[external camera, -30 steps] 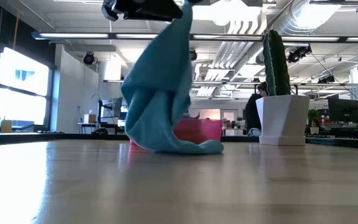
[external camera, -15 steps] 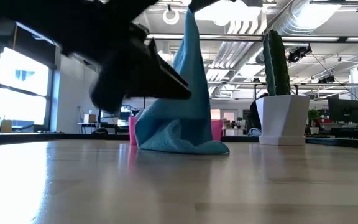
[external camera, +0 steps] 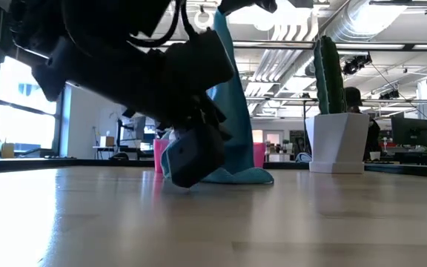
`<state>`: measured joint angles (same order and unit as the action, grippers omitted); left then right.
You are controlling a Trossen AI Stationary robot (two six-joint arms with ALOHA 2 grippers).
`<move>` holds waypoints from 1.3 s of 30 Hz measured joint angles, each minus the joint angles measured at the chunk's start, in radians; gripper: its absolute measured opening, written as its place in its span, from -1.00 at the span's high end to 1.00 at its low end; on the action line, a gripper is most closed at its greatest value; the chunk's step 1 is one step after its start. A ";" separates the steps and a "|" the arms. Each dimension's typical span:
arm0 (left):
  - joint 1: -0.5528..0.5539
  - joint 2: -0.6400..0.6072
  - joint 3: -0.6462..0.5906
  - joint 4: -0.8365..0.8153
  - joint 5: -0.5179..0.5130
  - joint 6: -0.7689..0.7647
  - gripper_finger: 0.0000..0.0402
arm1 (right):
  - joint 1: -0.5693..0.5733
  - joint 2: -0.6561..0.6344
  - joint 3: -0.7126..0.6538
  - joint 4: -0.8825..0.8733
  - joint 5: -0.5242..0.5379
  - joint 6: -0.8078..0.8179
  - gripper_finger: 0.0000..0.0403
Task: Fold microfiber towels
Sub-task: Fold the blue microfiber cloth
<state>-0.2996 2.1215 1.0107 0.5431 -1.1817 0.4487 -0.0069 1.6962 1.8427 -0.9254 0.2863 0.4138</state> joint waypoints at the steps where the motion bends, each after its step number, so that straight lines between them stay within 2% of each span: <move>1: 0.009 -0.001 0.000 -0.014 -0.012 -0.002 0.28 | -0.001 0.000 0.000 0.004 -0.027 0.001 1.00; 6: 0.047 0.000 -0.001 -0.043 -0.168 -0.014 0.28 | 0.015 0.000 0.000 0.002 -0.060 0.001 1.00; 15: 0.049 -0.001 -0.001 -0.206 -0.274 -0.187 0.28 | 0.028 0.000 0.001 -0.055 -0.059 0.000 1.00; 18: 0.028 -0.001 -0.002 -0.214 -0.233 -0.280 0.28 | 0.025 0.000 0.002 -0.090 -0.057 -0.002 1.00; 24: 0.001 -0.003 -0.002 -0.242 -0.036 -0.521 0.28 | 0.018 0.000 0.002 -0.157 -0.050 0.001 1.00; 29: -0.004 -0.019 0.001 -0.407 0.065 -0.803 0.28 | 0.018 0.000 0.002 -0.256 -0.051 0.034 1.00; 34: -0.001 -0.033 0.002 -0.581 0.082 -1.056 0.32 | 0.018 0.000 0.002 -0.308 -0.051 0.035 1.00; 36: 0.005 -0.037 0.002 -0.607 0.080 -1.080 0.36 | 0.020 0.000 0.002 -0.324 -0.057 0.035 1.00; 39: 0.002 -0.064 -0.001 -0.624 0.086 -1.003 0.42 | 0.020 0.000 0.002 -0.362 -0.080 0.070 1.00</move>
<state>-0.2979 2.0572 1.0095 -0.0808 -1.0962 -0.5545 0.0135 1.6962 1.8445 -1.2876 0.2064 0.4840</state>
